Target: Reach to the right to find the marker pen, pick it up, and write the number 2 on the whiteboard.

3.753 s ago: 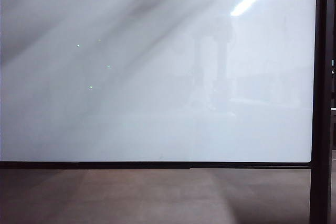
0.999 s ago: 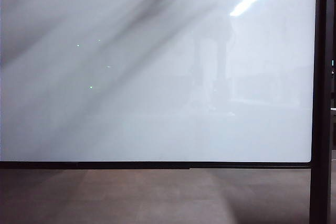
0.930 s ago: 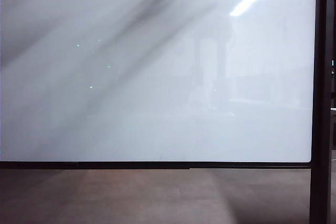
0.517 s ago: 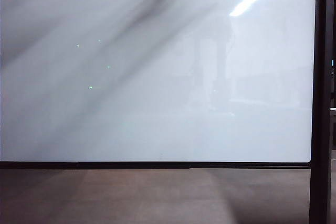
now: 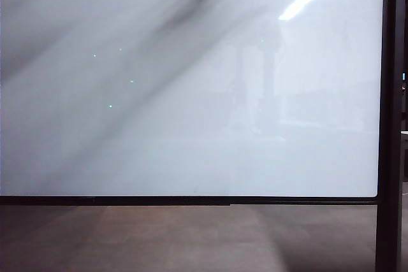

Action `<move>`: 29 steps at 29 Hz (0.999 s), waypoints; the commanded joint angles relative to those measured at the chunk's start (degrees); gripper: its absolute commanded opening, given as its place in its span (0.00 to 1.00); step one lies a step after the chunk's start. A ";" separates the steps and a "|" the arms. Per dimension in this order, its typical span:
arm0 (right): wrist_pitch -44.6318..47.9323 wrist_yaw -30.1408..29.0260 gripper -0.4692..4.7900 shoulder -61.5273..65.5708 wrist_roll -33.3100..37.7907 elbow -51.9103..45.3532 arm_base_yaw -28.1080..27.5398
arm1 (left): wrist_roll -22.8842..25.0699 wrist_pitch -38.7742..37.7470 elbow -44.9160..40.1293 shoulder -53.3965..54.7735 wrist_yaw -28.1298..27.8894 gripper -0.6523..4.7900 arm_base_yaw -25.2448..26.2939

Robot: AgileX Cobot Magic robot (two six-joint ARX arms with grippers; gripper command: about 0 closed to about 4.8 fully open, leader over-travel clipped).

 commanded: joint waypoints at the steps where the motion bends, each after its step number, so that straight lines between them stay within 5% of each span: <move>1: -0.13 3.04 0.16 -0.31 0.02 0.39 -0.15 | 0.04 0.50 0.15 -0.13 0.26 0.11 0.09; 29: -5.70 2.10 0.16 -0.85 0.33 0.39 0.90 | 0.09 0.50 0.15 -0.11 0.22 0.11 0.09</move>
